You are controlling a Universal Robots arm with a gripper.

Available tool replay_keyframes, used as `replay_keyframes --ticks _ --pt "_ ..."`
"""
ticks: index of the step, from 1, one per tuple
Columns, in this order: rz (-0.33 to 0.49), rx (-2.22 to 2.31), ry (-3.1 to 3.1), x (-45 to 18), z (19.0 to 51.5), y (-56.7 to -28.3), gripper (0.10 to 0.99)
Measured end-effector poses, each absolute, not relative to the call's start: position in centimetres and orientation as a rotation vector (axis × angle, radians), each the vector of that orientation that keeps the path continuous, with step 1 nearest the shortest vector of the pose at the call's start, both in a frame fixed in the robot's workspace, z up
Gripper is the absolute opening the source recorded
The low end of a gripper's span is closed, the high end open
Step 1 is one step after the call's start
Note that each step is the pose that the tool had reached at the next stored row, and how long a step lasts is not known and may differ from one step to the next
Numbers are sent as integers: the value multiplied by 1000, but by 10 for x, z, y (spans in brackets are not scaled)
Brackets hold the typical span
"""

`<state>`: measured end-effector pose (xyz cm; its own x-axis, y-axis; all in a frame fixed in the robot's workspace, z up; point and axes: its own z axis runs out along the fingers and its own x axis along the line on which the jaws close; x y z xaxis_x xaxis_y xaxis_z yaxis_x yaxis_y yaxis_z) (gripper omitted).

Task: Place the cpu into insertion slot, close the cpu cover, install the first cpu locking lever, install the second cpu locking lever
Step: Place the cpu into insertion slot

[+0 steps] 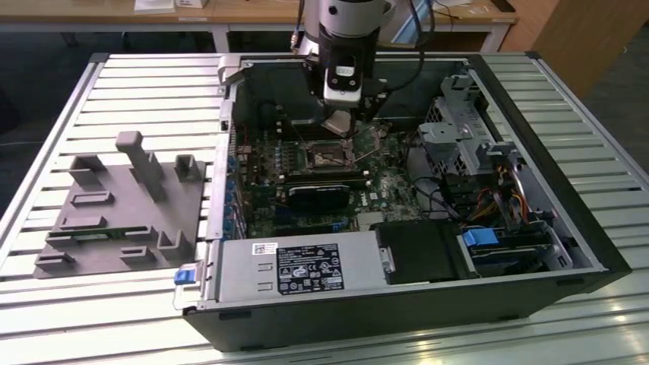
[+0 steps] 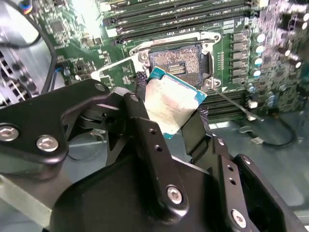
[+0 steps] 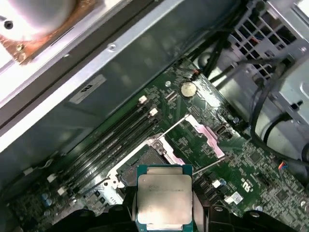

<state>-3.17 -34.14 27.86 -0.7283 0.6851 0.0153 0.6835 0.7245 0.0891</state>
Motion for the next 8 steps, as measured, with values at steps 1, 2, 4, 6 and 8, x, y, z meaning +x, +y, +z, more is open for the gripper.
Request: replay_keyframes --ticks 1,2,4,6,8 --pt "138 1177 2888 -32 278 -341 541" --pt "138 1203 2877 -32 277 -341 541" --pt "137 1254 2853 -32 276 -341 541" --pt "136 1305 2829 -32 274 -341 541" --pt "136 1356 2803 -32 272 -341 541"
